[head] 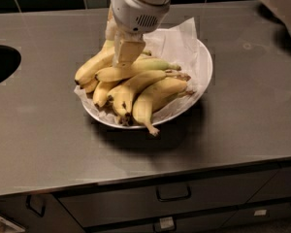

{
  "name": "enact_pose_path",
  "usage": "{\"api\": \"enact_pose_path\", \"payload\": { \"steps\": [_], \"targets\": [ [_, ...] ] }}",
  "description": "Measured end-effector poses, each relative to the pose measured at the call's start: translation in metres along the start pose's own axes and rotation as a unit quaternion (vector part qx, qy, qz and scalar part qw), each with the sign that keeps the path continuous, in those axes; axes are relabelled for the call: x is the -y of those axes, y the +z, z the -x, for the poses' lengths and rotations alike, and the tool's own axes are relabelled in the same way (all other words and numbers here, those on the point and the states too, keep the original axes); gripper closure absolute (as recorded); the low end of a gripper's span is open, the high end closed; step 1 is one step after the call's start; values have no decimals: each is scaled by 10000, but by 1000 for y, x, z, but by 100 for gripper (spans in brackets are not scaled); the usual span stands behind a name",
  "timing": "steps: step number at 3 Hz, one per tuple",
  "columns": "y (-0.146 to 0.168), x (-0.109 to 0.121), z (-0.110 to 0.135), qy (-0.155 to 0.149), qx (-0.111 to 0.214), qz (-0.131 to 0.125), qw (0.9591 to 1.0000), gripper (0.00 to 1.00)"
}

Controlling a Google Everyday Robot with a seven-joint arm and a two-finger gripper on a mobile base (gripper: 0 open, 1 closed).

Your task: Pick banana from white bowl

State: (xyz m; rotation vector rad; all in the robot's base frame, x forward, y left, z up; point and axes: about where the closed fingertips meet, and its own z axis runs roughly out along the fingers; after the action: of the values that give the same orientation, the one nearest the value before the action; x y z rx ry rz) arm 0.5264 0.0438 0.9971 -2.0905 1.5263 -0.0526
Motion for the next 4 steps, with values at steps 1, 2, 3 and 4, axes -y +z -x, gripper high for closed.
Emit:
{"api": "enact_pose_path", "payload": {
  "steps": [1,2,3,4],
  "targets": [
    [0,0,0,0,0,0,10000,53],
    [0,0,0,0,0,0,10000,59],
    [0,0,0,-1,0,-1,10000,62],
    [0,0,0,-2,0,-2,10000,73]
  ]
}}
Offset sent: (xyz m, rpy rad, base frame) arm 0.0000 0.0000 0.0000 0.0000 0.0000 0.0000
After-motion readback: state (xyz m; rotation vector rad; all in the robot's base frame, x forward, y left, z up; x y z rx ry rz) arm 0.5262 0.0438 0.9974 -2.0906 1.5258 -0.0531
